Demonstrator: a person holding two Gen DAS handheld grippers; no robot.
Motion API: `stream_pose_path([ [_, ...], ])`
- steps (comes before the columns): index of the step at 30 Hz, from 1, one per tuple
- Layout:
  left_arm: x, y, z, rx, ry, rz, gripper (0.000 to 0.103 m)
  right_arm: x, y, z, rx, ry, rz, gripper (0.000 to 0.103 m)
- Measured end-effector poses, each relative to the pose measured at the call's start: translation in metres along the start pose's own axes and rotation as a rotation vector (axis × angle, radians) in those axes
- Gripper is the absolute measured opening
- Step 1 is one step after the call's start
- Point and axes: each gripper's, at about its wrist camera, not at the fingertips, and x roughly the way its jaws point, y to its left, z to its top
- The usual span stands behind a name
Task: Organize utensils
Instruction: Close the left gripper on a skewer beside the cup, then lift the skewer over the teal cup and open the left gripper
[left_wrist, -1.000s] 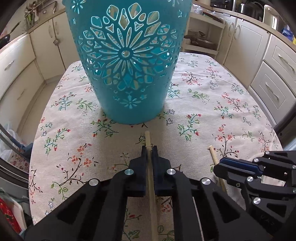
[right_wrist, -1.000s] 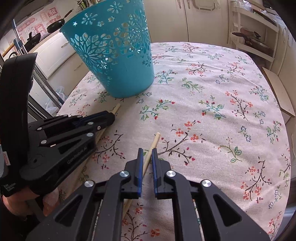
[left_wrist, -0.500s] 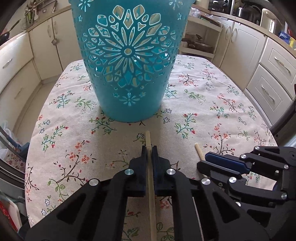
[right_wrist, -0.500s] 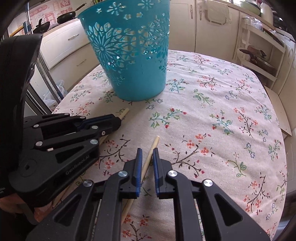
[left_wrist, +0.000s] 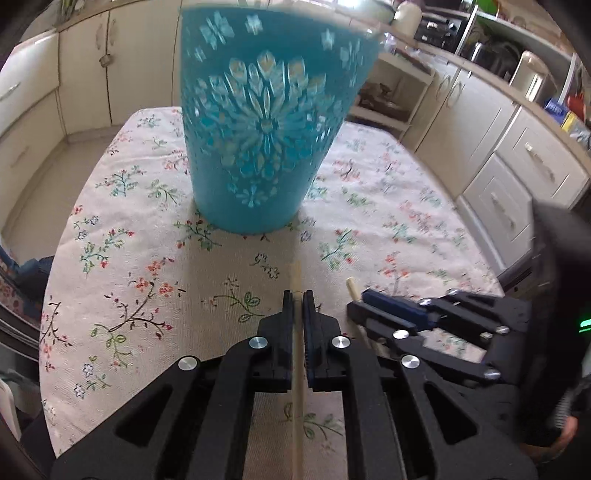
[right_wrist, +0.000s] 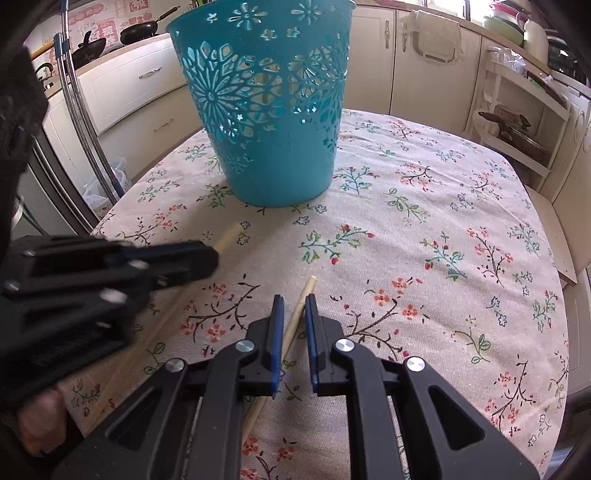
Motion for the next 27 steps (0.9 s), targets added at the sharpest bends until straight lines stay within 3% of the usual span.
stream_pose_path([
  [6, -0.062, 0.002, 0.024, -0.022, -0.114, -0.069, 0.005, -0.001, 0.002, -0.001, -0.008, -0.008, -0.014, 0.012],
  [12, -0.119, -0.005, 0.065, -0.011, -0.264, -0.088, 0.005, -0.002, 0.005, -0.004, -0.013, -0.013, -0.024, 0.012],
  [22, -0.155, -0.017, 0.159, 0.010, -0.578, 0.042, 0.005, -0.004, 0.004, -0.005, -0.010, -0.014, -0.020, 0.012],
  [27, -0.148, -0.016, 0.195, -0.007, -0.665, 0.118, 0.005, -0.003, 0.002, -0.004, 0.004, -0.017, -0.010, 0.013],
])
